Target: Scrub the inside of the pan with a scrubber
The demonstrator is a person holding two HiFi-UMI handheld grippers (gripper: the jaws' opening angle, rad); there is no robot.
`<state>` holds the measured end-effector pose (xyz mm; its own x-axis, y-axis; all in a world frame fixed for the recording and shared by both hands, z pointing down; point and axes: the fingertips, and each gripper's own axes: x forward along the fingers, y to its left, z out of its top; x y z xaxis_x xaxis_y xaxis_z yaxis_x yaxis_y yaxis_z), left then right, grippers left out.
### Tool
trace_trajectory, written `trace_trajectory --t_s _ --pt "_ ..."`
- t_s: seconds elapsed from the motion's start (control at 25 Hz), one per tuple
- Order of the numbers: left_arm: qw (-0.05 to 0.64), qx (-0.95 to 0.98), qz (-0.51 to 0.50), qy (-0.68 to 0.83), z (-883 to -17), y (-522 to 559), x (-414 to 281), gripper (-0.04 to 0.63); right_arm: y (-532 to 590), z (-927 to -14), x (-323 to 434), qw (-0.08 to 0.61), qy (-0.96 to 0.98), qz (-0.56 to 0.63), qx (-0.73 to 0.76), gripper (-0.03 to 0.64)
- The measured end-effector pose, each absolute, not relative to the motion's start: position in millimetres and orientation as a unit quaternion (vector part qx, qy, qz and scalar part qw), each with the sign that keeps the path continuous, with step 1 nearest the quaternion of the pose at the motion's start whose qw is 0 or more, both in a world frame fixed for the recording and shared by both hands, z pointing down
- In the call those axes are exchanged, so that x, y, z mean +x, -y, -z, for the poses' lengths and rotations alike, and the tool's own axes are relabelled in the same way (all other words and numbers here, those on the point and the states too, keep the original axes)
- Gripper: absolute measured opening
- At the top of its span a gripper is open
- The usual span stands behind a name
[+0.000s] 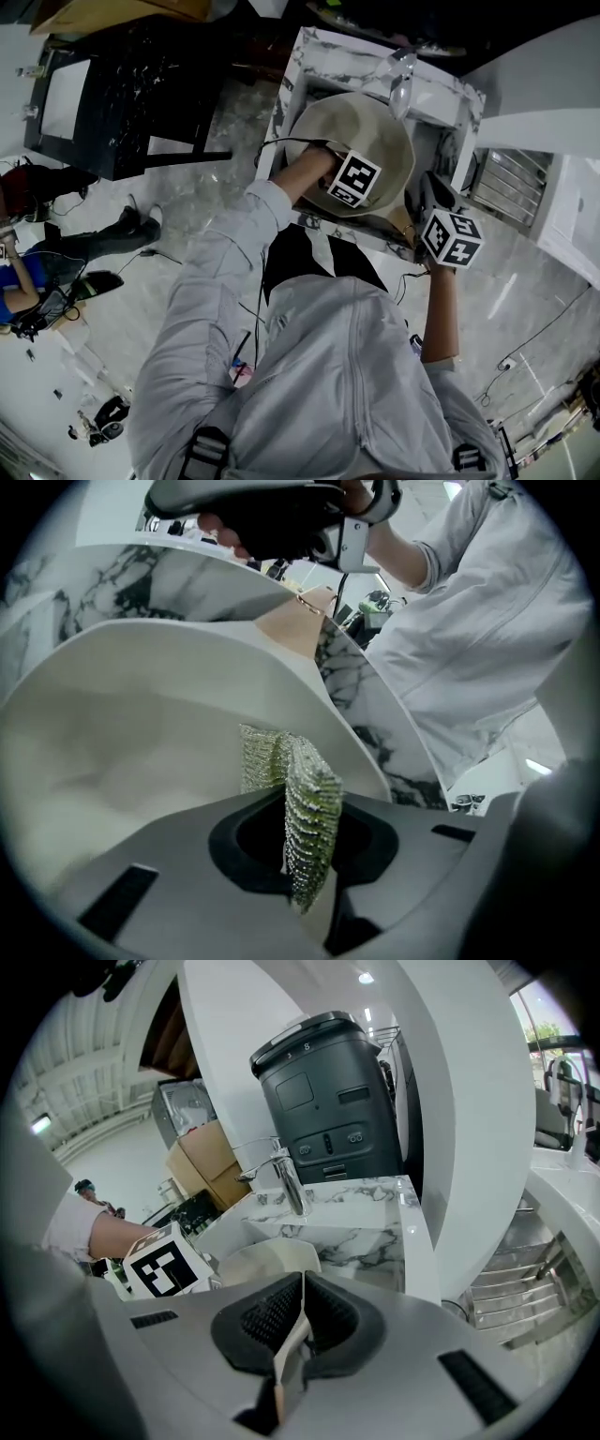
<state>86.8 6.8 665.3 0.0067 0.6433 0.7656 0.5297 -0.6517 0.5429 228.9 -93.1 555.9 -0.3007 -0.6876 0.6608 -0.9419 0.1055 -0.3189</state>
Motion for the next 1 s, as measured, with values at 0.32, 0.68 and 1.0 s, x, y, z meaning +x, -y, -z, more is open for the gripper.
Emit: trace_trajectory --t_s 0.32,0.68,1.0 --pt "0.053 0.603 -0.674 -0.423 -678.5 2.6 25.4 0.064 96.0 -553.6 222.9 0.178 0.727 -0.356 0.559 0.036" --pt "0.03 0.521 -0.771 -0.366 -699.8 51.3 -13.8 0.064 96.3 -554.6 229.5 0.179 0.72 -0.359 0.567 0.036" --pt "0.034 0.564 -0.796 -0.218 -728.9 103.2 -1.2 0.064 100.5 -558.7 234.9 0.177 0.714 -0.363 0.573 0.037"
